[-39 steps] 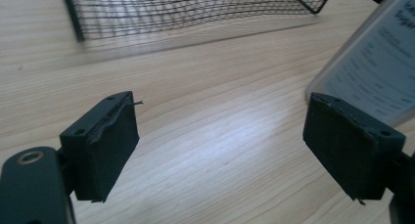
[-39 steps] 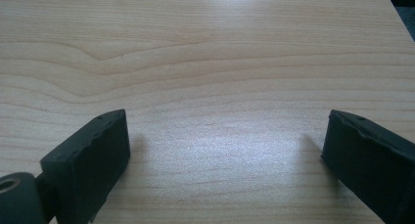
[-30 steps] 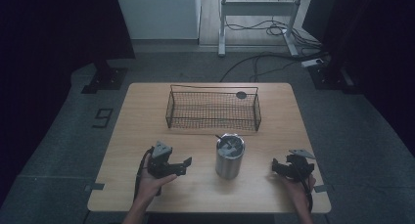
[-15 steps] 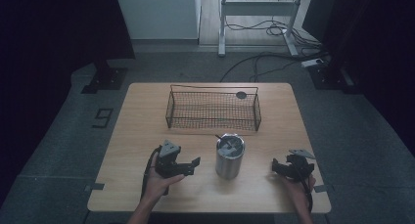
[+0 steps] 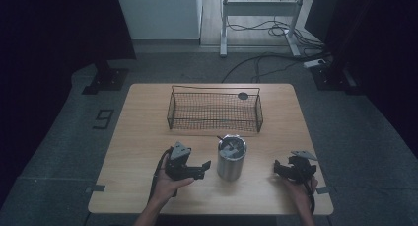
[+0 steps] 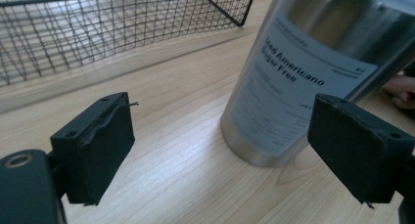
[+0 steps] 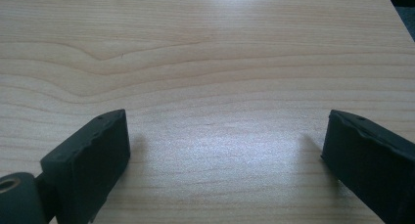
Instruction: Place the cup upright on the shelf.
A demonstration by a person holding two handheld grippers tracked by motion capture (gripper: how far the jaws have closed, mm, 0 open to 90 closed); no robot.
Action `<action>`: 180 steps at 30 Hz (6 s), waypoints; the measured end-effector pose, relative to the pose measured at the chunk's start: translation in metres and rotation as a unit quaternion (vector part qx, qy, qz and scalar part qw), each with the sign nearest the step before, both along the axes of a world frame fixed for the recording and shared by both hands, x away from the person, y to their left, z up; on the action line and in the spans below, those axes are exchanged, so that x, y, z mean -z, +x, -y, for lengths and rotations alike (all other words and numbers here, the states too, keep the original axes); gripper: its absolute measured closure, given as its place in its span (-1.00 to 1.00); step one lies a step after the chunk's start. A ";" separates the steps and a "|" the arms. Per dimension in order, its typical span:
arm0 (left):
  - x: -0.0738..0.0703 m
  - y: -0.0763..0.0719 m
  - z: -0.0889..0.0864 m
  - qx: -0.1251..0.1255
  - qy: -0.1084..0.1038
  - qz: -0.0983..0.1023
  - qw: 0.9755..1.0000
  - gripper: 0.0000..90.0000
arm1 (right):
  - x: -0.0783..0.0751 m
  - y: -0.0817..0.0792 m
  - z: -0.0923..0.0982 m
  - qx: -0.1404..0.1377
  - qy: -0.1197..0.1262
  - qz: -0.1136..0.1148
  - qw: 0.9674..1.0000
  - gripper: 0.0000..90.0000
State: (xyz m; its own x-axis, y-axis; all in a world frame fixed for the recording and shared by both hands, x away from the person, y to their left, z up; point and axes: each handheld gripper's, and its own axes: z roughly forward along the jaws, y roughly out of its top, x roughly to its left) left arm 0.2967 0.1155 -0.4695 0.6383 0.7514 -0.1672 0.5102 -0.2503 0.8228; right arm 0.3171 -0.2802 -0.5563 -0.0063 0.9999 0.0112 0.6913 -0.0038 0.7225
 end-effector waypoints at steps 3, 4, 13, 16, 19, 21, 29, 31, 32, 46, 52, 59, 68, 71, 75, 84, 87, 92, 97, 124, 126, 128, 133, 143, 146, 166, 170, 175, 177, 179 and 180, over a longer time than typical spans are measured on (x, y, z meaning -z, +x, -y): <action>-0.001 -0.001 0.004 0.007 0.000 0.002 1.000 -0.78 | 0.000 0.000 0.000 0.000 0.000 0.000 1.000 -0.92; -0.001 -0.001 0.006 0.009 0.000 0.003 1.000 -0.78 | 0.000 0.000 0.000 0.000 0.000 0.000 1.000 -0.92; 0.000 -0.001 0.018 0.030 0.014 -0.003 0.999 -0.82 | 0.000 0.000 0.000 0.000 0.000 0.000 1.000 -0.92; 0.000 -0.001 0.022 0.034 0.018 -0.004 0.999 -0.83 | 0.000 0.000 0.000 0.000 0.000 0.000 1.000 -0.92; 0.000 -0.001 0.027 0.040 0.021 -0.004 0.999 -0.83 | 0.000 0.000 0.000 0.000 0.000 0.000 1.000 -0.92; -0.001 -0.002 0.030 0.045 0.023 -0.005 0.999 -0.86 | 0.000 0.000 0.000 0.000 0.000 0.000 1.000 -0.92; 0.000 0.001 0.042 0.051 0.035 -0.007 0.998 -0.87 | 0.000 0.000 0.000 0.000 0.000 0.000 1.000 -0.92; 0.000 0.004 0.045 0.057 0.032 -0.008 0.998 -0.90 | 0.000 0.000 0.000 0.000 0.000 0.000 1.000 -0.92; 0.000 0.004 0.046 0.061 0.031 -0.008 0.998 -0.93 | 0.000 0.000 0.000 0.000 0.000 0.000 1.000 -0.92; -0.002 0.011 0.072 0.090 0.053 0.006 0.995 -1.00 | 0.000 0.000 0.000 0.000 0.000 0.000 1.000 -0.92; 0.000 0.016 0.087 0.088 0.064 0.011 0.994 -0.98 | 0.000 0.000 0.000 0.000 0.000 0.000 1.000 -0.92; 0.003 0.021 0.100 0.080 0.069 0.024 0.994 -0.97 | 0.000 0.000 0.000 0.000 0.000 0.000 1.000 -0.92; 0.007 0.023 0.104 0.077 0.070 0.038 0.994 -0.93 | 0.000 0.000 0.000 -0.001 0.000 0.000 1.000 -0.92; 0.007 0.023 0.103 0.081 0.072 0.041 0.993 -0.92 | 0.000 0.000 0.000 -0.001 0.000 0.000 1.000 -0.92; 0.007 0.024 0.102 0.087 0.070 0.043 0.993 -0.91 | 0.000 0.000 0.000 -0.001 0.000 0.000 1.000 -0.92; 0.005 0.022 0.100 0.094 0.057 0.050 0.993 -0.91 | 0.000 0.000 0.000 -0.001 0.000 -0.001 1.000 -0.92; 0.000 0.022 0.096 0.091 0.044 0.054 0.993 -0.91 | 0.000 0.000 0.000 -0.001 0.000 -0.001 1.000 -0.92; -0.008 0.022 0.088 0.084 0.033 0.058 0.994 -0.91 | 0.000 0.000 0.000 -0.001 0.000 0.000 1.000 -0.92; -0.013 0.023 0.080 0.074 0.034 0.066 0.995 -0.91 | 0.000 0.001 0.000 -0.001 0.000 0.000 1.000 -0.92; -0.045 0.034 0.044 0.027 0.019 0.081 0.996 -0.91 | 0.000 0.001 0.000 0.000 0.000 0.000 1.000 -0.92; -0.047 0.034 0.042 0.025 0.018 0.081 0.996 -0.91 | 0.000 0.001 0.000 0.000 0.000 0.000 1.000 -0.92; -0.047 0.035 0.041 0.025 0.020 0.081 0.996 -0.91 | 0.000 0.001 0.000 0.000 0.000 0.000 1.000 -0.92; -0.047 0.037 0.039 0.024 0.022 0.080 0.996 -0.91 | 0.000 0.001 0.000 0.000 0.000 0.000 1.000 -0.92; -0.053 0.040 0.036 0.021 0.021 0.082 0.996 -0.91 | 0.000 0.001 0.000 -0.001 0.000 0.000 1.000 -0.92; -0.055 0.042 0.035 0.021 0.022 0.083 0.996 -0.91 | 0.000 0.001 0.000 0.000 0.001 0.000 1.000 -0.92; -0.068 0.054 0.035 0.014 0.020 0.080 0.996 -0.91 | 0.000 0.001 0.000 -0.001 0.000 -0.001 1.000 -0.92; -0.071 0.057 0.034 0.015 0.019 0.080 0.997 -0.91 | 0.000 0.001 0.000 -0.001 0.000 -0.001 1.000 -0.92; -0.075 0.059 0.035 0.013 0.016 0.080 0.997 -0.91 | 0.000 0.001 0.000 -0.001 0.000 -0.001 1.000 -0.92; -0.076 0.061 0.035 0.014 0.016 0.081 0.996 -0.91 | 0.000 0.001 0.000 -0.001 0.000 -0.001 1.000 -0.92; -0.077 0.062 0.035 0.012 0.014 0.081 0.997 -0.91 | 0.000 0.001 0.000 -0.001 0.000 -0.001 1.000 -0.92; -0.078 0.063 0.034 0.013 0.015 0.081 0.997 -0.91 | 0.000 0.001 0.000 -0.001 0.000 -0.001 1.000 -0.92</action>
State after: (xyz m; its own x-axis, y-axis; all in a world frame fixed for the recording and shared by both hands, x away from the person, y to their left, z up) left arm 0.3599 0.0813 -0.3916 0.6743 0.7375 -0.0385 0.3642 -0.2867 0.8861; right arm 0.3177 -0.2807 -0.5561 -0.0083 0.9999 0.0118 0.6926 -0.0028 0.7213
